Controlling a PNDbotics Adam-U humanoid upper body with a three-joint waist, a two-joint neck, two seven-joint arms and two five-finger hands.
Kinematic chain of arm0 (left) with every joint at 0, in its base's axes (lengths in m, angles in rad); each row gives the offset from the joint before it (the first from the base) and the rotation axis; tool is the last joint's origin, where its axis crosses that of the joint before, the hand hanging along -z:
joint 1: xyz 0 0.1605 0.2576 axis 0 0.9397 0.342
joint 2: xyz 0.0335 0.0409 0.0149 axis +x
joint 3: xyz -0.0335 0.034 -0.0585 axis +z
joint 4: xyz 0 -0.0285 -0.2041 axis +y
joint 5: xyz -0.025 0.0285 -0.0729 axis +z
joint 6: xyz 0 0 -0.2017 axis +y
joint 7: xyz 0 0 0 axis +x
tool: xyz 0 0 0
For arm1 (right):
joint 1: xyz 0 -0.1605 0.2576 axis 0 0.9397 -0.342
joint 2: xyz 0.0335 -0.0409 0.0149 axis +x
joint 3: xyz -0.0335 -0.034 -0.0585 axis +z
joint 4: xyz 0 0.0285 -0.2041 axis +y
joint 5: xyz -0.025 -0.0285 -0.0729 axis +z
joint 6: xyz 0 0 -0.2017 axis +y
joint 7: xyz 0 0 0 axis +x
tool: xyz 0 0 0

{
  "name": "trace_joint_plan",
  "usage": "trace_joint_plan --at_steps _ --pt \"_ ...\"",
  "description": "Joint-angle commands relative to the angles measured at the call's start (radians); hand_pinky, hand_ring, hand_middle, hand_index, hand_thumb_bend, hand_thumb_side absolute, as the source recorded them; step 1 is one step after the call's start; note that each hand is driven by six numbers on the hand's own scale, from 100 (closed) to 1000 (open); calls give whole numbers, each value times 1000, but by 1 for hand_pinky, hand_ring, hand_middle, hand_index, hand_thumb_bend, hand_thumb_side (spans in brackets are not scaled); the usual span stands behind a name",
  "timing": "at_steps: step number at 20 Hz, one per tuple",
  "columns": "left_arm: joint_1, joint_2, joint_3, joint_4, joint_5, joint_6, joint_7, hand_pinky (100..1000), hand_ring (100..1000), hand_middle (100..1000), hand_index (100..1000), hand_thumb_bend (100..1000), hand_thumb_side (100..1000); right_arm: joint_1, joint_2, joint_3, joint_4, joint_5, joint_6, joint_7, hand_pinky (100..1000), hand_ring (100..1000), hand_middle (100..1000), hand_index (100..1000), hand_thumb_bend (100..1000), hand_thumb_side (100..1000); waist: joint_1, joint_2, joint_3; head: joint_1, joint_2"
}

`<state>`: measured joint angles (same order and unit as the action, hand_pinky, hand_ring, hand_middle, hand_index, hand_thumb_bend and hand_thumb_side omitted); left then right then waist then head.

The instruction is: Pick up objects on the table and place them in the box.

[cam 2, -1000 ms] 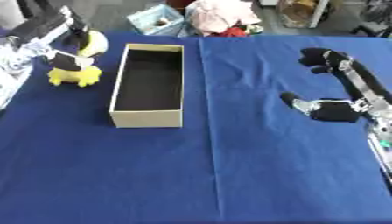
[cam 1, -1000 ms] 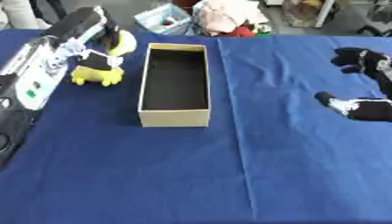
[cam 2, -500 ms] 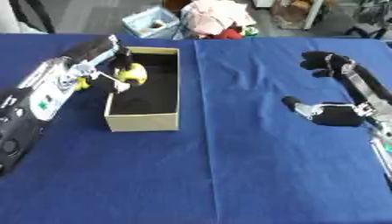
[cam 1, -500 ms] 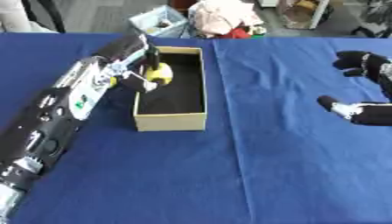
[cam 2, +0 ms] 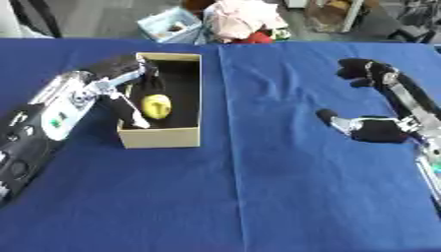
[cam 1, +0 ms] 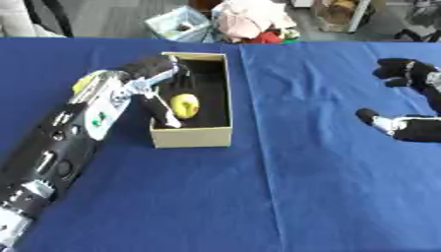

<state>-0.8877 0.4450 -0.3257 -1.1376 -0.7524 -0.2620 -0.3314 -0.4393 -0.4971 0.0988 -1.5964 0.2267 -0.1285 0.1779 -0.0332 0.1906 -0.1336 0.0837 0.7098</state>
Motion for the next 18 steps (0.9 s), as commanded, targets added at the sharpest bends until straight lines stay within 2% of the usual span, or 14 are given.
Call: trace_joint_plan --at_steps 1,5,7,8,12,18 --pt "-27 71 30 -84 29 21 5 600 511 526 685 912 317 -9 -24 -14 -9 -4 -1 -3 802 826 741 887 488 257 1 -21 3 -7 -12" --pt "-32 134 79 -151 75 71 36 601 510 526 686 911 320 -5 -26 -16 -8 -3 0 -5 802 826 741 887 487 256 2 -23 9 -13 -13" --pt "-32 163 102 -153 70 97 57 600 509 524 684 886 303 -4 -27 -16 -7 -3 -1 -5 802 826 740 887 487 256 3 -23 10 -15 -14" --pt "-32 176 116 -141 58 114 71 596 506 522 681 837 263 -3 -28 -15 -7 -3 -1 -5 802 826 737 887 487 257 3 -23 11 -16 -14" --pt "-32 196 158 -22 -20 162 132 593 505 521 679 729 157 -3 -28 -15 -6 -5 -2 -4 801 826 735 887 486 257 4 -22 10 -21 -16" --pt "-45 190 198 152 -121 146 177 596 503 519 679 672 100 -4 -28 -13 -5 -7 -3 -2 801 826 734 887 486 257 4 -19 7 -21 -15"
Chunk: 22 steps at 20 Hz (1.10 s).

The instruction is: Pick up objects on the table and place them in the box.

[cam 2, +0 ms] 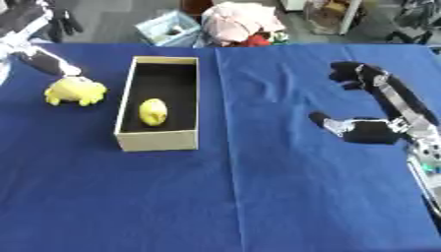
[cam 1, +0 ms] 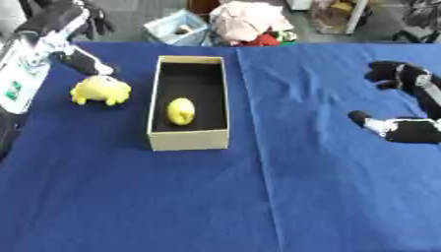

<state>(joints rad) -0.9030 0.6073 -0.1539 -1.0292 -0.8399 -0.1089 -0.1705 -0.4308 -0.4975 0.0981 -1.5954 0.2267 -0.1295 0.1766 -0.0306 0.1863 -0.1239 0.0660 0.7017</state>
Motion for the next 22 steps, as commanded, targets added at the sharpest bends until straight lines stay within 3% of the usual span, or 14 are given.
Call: trace_joint_plan --at_steps 1,7,13,15,22 --pt "-29 26 30 63 -44 -12 18 597 506 522 680 674 100 -12 -28 -13 -6 -8 -2 -1 801 826 734 887 486 257 1 -15 -4 -3 -7" --pt "-21 8 45 145 -110 -37 9 604 528 545 694 709 102 -13 -28 -11 -6 -10 -3 1 801 826 733 887 485 258 1 -11 -12 -4 -5" --pt "-15 -9 60 187 -156 -33 17 599 517 533 688 653 100 -15 -27 -10 -5 -13 -4 2 801 826 732 887 485 258 1 -6 -21 -2 -3" --pt "-14 -14 67 202 -171 -22 31 594 506 522 676 616 100 -15 -27 -10 -4 -14 -4 2 801 826 732 887 485 258 1 -4 -23 -2 -4" --pt "-5 -28 74 232 -190 -6 76 543 410 416 556 291 100 -15 -27 -11 -3 -17 -5 3 800 825 732 887 483 259 0 1 -26 -4 -2"
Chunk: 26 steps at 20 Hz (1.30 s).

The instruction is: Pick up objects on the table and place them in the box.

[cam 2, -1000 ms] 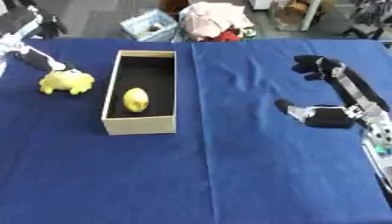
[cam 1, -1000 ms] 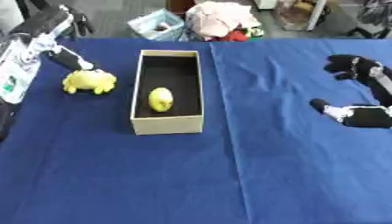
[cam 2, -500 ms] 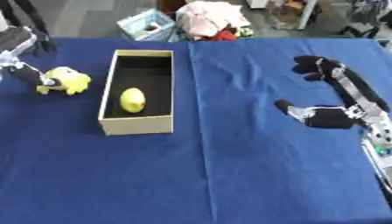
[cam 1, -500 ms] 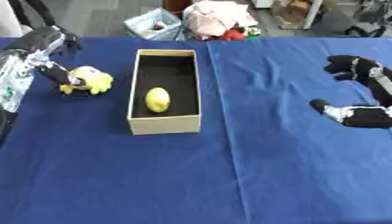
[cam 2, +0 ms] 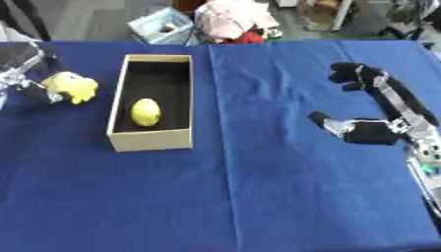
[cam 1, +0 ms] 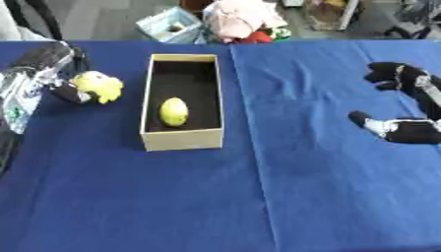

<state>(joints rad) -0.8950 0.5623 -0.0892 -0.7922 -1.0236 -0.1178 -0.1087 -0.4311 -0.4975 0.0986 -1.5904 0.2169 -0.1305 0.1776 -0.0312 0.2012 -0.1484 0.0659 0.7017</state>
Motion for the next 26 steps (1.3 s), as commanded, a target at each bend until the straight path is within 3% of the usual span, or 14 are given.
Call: trace_joint_plan --at_steps 1,4,13,20,26 --pt "-13 16 9 -7 -5 3 21 530 385 387 528 270 100 -14 -27 -11 -8 -7 -4 2 800 825 729 887 482 259 0 -14 -1 -5 -2" --pt "-14 18 12 -20 3 9 51 493 311 301 443 256 100 -14 -27 -12 -7 -6 -5 1 801 826 727 887 482 259 -1 -16 0 -5 -3" --pt "-43 33 0 -120 72 18 92 484 297 284 416 272 100 -13 -27 -13 -7 -4 -5 1 802 826 725 887 481 259 -2 -22 6 -7 -5" --pt "-93 -9 -81 -259 115 -42 51 488 307 294 423 259 100 -17 -22 -7 -6 -4 -8 8 802 826 725 887 480 259 -1 -27 0 0 -5" --pt "-124 -91 -155 -291 91 -104 -3 501 330 313 446 257 100 -22 -16 3 -4 -7 -11 19 801 826 725 887 479 260 1 -28 -18 8 -6"
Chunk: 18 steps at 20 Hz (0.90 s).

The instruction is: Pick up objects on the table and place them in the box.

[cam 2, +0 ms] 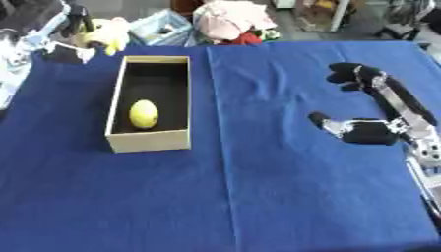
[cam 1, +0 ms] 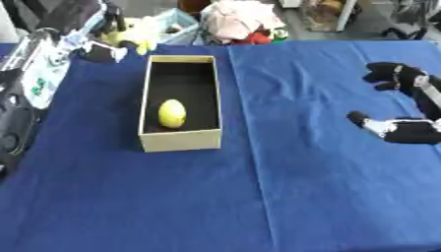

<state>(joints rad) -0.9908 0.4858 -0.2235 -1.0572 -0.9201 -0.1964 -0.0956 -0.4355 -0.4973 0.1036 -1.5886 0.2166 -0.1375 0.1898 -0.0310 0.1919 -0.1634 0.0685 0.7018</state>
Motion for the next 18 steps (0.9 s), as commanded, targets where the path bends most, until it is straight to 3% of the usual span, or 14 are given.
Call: trace_joint_plan --at_steps 1,5,8,9,12,13,15,18 --pt "-29 -28 -32 -22 -24 -35 -24 502 333 317 450 256 100 -18 -16 -1 -5 -7 -4 8 802 825 725 887 478 260 2 -19 -7 7 -6" --pt "-19 -63 -60 3 -58 -73 -49 510 349 335 470 261 100 -19 -16 -1 -4 -8 -5 9 801 825 724 887 478 260 4 -17 -17 10 -6" --pt "-2 -72 -73 24 -70 -99 -75 527 385 375 511 325 100 -18 -16 -3 -4 -8 -5 8 801 825 724 887 478 260 6 -16 -19 7 -6" --pt "3 -71 -76 28 -69 -107 -87 540 420 417 553 420 100 -17 -17 -4 -3 -8 -5 7 801 825 724 887 477 260 6 -16 -18 5 -6" --pt "14 -60 -81 28 -57 -124 -125 571 481 494 641 571 100 -15 -18 -7 -2 -7 -5 4 801 824 724 887 476 260 6 -16 -14 1 -6" --pt "17 -55 -80 24 -49 -128 -138 588 506 527 684 726 120 -14 -18 -8 -2 -7 -5 3 801 825 724 887 476 260 6 -16 -12 0 -6" --pt "25 -42 -74 6 -25 -130 -157 603 523 550 711 794 175 -13 -19 -10 -2 -7 -6 2 801 825 724 887 475 261 5 -17 -8 -2 -6" --pt "35 -12 -55 -60 38 -113 -155 609 519 548 713 822 206 -11 -21 -13 -3 -7 -5 -1 800 824 724 887 474 261 3 -18 2 -8 -7"
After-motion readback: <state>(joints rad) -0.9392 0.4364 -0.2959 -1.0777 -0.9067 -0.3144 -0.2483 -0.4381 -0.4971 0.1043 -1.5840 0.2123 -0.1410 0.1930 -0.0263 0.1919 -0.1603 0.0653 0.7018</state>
